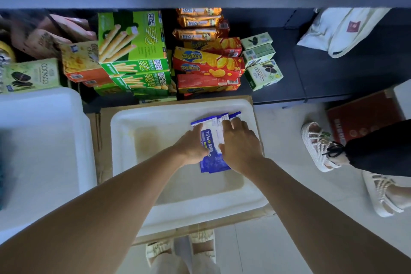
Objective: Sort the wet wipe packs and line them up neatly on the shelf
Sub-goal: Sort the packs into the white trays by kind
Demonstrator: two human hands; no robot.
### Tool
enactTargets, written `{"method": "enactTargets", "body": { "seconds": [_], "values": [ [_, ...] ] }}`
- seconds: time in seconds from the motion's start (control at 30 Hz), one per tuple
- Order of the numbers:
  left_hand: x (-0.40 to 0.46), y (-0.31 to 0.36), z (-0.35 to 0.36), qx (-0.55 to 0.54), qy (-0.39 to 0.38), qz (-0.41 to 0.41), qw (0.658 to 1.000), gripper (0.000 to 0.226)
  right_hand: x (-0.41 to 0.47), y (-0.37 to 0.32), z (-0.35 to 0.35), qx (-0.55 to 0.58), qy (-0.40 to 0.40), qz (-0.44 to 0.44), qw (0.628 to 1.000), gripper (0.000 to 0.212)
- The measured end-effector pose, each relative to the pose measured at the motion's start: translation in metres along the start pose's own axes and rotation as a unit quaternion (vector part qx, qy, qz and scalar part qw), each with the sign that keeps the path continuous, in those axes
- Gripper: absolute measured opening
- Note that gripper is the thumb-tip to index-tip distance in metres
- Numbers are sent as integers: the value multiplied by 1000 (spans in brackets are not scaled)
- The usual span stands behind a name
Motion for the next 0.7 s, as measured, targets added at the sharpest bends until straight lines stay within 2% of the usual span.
{"method": "enactTargets", "body": {
  "seconds": [0.1, 0.37, 0.53, 0.7],
  "values": [
    [-32, 26, -33, 75, 57, 34, 995, 58, -15, -9, -44, -33, 13, -32, 999, 57],
    [-157, 99, -144, 169, 160, 85, 969, 31, -68, -36, -204, -69, 89, -61, 992, 52],
    [-256, 171, -220, 229, 237, 127, 936, 28, -110, -62, -325, -78, 154, -89, 981, 42],
    [-352, 235, -281, 267, 300, 166, 901, 29, -158, -89, -436, -85, 227, -109, 964, 43]
  ]
}}
Point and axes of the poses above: each hand's wrist, its own x-axis towards the middle knuckle, its own z-axis out of the palm, y = z × x, the point moved 7 cm from there along x, towards the middle knuckle, and after that the axes turned 2 degrees about -x, right-handed, at the moved point
